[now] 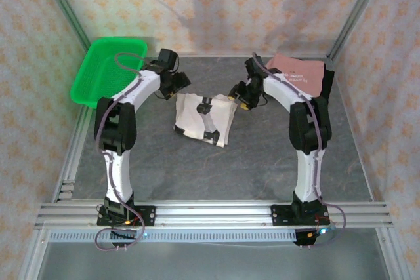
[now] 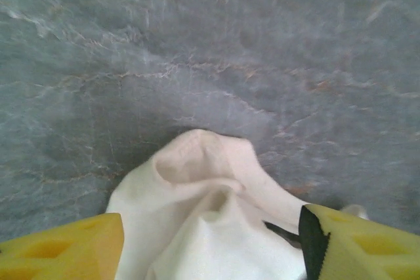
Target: Fold and stack the t-shirts
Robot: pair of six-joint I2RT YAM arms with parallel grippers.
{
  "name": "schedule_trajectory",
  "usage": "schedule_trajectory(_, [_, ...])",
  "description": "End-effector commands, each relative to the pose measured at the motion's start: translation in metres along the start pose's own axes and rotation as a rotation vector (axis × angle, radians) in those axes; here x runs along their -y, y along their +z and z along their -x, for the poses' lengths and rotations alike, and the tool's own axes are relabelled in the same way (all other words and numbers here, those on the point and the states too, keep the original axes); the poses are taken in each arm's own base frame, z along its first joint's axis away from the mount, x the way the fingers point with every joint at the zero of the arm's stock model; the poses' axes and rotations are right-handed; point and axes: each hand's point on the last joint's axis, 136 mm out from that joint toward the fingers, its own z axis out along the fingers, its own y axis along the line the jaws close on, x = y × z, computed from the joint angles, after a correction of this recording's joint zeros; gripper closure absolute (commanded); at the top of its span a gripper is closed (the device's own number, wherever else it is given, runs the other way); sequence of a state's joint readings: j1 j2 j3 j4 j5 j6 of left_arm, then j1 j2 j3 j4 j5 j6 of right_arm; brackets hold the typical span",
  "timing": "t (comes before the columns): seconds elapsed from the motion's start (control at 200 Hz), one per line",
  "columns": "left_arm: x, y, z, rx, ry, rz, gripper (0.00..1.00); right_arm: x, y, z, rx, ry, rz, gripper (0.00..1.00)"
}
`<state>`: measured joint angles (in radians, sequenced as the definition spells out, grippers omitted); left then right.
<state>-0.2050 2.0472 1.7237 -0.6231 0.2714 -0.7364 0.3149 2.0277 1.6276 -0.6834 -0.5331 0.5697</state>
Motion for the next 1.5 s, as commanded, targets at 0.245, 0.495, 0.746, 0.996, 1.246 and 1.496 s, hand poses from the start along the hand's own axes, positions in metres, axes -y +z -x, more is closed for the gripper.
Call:
schedule_trajectory(0.245, [-0.013, -0.095, -0.047, 0.026, 0.104, -0.152, 0.26, 0.011, -0.034, -0.066, 0.005, -0.037, 0.137, 0.17])
schedule_trajectory(0.495, [-0.053, -0.151, -0.053, 0.263, 0.151, -0.137, 0.07, 0.003, 0.01, -0.073, -0.039, -0.091, 0.067, 0.18])
schedule_trajectory(0.746, [-0.072, -0.2, -0.056, 0.36, 0.228, -0.09, 0.04, 0.0, 0.05, -0.073, -0.078, -0.109, -0.034, 0.19])
schedule_trajectory(0.996, [-0.099, -0.227, -0.074, 0.4, 0.227, -0.057, 0.04, 0.007, 0.077, -0.071, -0.1, -0.149, -0.218, 0.33])
schedule_trajectory(1.246, [-0.106, -0.29, -0.074, 0.564, 0.208, -0.108, 0.0, 0.0, 0.074, -0.035, 0.048, -0.236, -0.347, 0.84])
schedule_trajectory(1.496, [-0.118, -0.315, -0.076, 0.606, 0.211, -0.07, 0.0, -0.055, -0.021, 0.03, 0.337, -0.478, -0.429, 1.0])
